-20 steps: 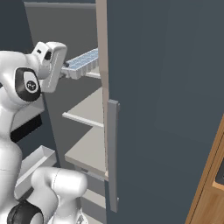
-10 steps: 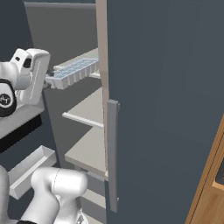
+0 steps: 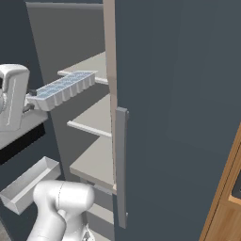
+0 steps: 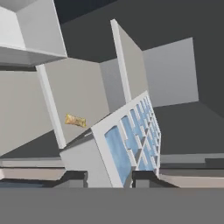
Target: Open the freezer door, pick up the ice cube tray from the freezer, and place it on the dining counter.
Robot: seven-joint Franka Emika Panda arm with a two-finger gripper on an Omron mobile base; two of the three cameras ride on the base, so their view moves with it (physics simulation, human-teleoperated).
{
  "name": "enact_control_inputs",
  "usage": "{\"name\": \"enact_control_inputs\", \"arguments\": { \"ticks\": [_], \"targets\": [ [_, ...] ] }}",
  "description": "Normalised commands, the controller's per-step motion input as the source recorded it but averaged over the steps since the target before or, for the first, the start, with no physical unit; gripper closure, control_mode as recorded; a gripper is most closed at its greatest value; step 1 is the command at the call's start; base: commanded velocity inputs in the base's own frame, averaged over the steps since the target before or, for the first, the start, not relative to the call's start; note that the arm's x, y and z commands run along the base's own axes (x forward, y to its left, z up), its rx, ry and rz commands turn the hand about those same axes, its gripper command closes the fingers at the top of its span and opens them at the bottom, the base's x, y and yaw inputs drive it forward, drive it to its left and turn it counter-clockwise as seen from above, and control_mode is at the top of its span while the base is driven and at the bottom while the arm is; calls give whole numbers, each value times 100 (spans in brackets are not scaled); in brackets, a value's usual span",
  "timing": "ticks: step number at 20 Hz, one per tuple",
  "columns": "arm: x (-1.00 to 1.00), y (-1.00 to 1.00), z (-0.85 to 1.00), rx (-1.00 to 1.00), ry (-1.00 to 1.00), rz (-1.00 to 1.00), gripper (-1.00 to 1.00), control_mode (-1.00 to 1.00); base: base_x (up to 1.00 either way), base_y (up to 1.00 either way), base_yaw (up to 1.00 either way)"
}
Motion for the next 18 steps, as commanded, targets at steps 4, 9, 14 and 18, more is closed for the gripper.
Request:
{"name": "enact_control_inputs", "arguments": {
  "ticks": [4,9,14,18],
  "targets": [
    [-62,1,18,0,0,0,100,-100,0,0,0],
    [-31,0,17,0,1,0,100,-100,0,0,0],
    [-19,-5,3,0,0,0,100,-100,0,0,0],
    [-29,-1,0,0,0,0,100,-100,0,0,0]
  ]
}}
